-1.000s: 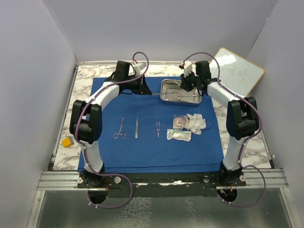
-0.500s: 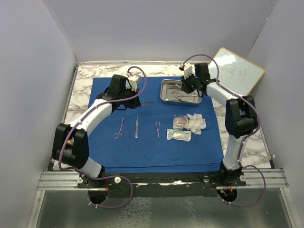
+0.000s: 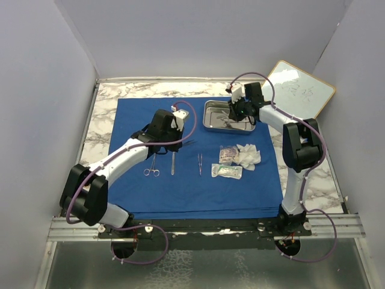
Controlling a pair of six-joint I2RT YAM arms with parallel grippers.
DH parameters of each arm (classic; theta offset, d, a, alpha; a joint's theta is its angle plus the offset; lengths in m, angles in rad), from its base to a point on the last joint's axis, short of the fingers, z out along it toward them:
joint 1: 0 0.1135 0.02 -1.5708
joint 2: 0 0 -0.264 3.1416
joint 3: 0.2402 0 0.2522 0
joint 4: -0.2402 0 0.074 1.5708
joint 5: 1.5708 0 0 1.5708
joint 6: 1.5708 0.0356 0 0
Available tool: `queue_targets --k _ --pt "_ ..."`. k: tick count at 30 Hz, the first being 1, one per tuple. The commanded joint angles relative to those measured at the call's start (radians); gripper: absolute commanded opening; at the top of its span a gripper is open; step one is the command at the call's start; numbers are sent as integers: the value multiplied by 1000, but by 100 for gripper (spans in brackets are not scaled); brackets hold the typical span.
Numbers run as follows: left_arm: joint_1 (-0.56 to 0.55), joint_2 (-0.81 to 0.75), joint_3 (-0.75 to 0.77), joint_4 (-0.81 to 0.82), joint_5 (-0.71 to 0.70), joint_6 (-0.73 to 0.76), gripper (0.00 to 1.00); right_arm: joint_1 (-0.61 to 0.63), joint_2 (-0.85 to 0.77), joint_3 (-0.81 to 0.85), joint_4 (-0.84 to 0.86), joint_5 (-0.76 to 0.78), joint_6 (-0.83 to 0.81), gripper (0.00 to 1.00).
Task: Open and lay out the surgical kit
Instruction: Place the medical item in the surgical kit.
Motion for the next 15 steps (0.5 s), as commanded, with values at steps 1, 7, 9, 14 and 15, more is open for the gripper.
queue_targets --k 1,7,9,14,15 --pt "-23 -32 -23 44 -62 -38 0 -4 -9 4 2 -2 -6 1" --pt "-37 -54 -78 73 -76 -63 0 -4 -10 7 -4 1 -3 1" --pt "-46 -58 -84 72 -76 -63 0 -4 -13 7 -7 6 -5 1" --pt "-59 -66 -112 83 -49 -65 0 -4 -25 -11 1 15 -13 1" --pt "-61 -65 -117 85 -40 -69 1 -4 -26 -13 1 15 -14 1"
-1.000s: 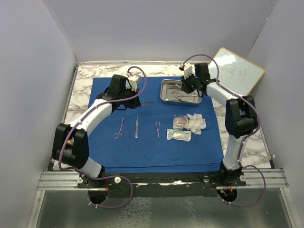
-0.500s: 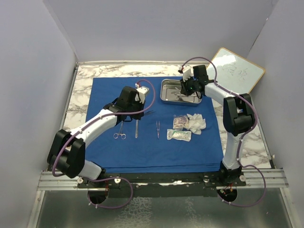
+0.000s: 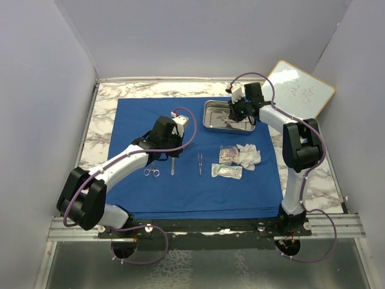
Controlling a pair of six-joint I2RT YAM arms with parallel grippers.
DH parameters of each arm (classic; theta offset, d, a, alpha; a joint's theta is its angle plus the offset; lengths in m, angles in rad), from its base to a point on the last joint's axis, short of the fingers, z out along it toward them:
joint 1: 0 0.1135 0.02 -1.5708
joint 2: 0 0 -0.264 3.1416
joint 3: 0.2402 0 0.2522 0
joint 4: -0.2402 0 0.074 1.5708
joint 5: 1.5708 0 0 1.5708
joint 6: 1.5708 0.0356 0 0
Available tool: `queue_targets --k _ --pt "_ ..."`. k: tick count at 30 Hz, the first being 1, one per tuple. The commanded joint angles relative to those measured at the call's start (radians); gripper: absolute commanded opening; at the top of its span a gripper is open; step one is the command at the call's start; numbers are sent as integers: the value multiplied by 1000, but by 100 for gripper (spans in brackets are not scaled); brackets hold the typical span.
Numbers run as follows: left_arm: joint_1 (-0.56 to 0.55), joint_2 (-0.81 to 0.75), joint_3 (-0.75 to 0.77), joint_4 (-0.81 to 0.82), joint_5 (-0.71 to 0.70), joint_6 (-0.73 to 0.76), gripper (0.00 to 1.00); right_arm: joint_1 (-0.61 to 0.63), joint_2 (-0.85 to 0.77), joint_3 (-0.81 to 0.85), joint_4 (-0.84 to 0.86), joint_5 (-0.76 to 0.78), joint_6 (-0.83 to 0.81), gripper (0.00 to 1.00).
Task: Open and lay out the surgical kit
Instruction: Place the medical item in the surgical kit.
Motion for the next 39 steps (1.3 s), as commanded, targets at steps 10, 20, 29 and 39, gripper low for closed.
queue_targets --k 10,20,29,39 --pt "-28 6 -63 29 114 -39 8 -4 -39 -39 23 28 -27 1" --pt "-36 39 -69 22 120 -29 15 -4 -40 -36 25 25 -28 1" --pt "-36 21 2 3 91 42 30 -4 -49 -32 18 3 -28 1" --pt "-35 138 175 -62 73 191 42 -4 -51 -4 -11 4 -39 1"
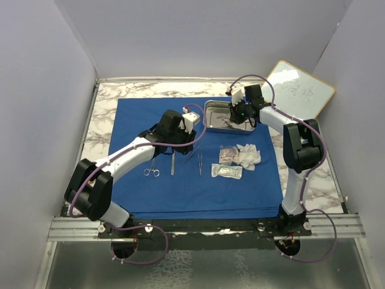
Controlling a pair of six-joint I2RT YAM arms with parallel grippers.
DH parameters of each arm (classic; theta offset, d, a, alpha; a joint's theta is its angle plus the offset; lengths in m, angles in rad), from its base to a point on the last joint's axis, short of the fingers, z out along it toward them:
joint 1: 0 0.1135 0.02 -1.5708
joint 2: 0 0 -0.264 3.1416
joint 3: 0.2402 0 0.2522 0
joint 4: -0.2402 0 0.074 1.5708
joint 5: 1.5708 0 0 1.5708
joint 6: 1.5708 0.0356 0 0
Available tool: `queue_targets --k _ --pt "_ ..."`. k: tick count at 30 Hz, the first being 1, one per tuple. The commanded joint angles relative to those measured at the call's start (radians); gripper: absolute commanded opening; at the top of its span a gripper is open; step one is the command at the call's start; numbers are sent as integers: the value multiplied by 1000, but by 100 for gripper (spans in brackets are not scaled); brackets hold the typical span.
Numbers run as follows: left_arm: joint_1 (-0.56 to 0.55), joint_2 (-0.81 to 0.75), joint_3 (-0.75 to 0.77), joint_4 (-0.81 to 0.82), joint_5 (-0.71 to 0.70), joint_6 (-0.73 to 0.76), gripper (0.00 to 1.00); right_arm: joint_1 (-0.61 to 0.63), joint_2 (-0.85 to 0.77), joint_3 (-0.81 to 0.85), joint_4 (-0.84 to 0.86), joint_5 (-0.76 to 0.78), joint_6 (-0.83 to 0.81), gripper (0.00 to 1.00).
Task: Open and lay out the surgical kit
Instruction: Place the medical item in the surgical kit.
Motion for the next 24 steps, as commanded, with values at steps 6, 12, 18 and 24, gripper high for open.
queue_targets --k 6,12,18,24 --pt "-3 196 220 -99 -5 128 42 -4 -49 21 -4 2 -18 1" --pt "-4 307 282 -119 7 127 41 -4 -60 2 6 10 -21 1" --pt "-3 374 323 -141 5 124 39 -6 -71 -11 14 12 -21 1" --pt "-4 428 345 -150 2 115 36 -6 -73 -18 18 11 -23 1"
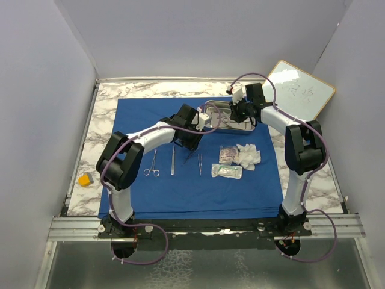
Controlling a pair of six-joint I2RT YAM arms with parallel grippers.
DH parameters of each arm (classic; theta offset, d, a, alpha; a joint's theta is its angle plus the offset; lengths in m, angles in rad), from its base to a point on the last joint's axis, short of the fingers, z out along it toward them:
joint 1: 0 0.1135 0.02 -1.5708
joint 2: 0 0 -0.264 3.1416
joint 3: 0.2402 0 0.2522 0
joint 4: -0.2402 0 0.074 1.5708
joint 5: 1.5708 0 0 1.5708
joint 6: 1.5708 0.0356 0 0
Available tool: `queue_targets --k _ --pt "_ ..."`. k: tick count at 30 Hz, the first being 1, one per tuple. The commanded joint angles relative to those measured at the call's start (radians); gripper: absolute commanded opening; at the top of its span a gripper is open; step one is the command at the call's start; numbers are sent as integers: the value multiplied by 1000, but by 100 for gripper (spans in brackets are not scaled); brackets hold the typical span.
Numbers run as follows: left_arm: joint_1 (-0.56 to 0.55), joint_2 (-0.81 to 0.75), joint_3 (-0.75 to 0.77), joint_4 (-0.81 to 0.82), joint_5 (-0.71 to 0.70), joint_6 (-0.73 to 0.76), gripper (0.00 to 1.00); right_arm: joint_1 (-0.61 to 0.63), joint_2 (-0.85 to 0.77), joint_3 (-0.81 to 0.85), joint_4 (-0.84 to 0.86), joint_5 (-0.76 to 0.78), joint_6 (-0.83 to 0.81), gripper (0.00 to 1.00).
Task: Open and lay out the surgical kit
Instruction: Place the medical item in the surgical kit.
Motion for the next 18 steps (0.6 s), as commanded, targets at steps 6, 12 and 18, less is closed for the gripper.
queue_targets --k 6,12,18 --pt "-4 60 52 -18 -5 -4 32 -7 -41 -18 20 5 -15 1" --pt "-4 84 63 -18 -15 -24 28 -7 -39 -23 21 3 -16 1" --pt "-3 100 70 -21 -21 -32 22 -7 -35 -24 21 1 -19 1"
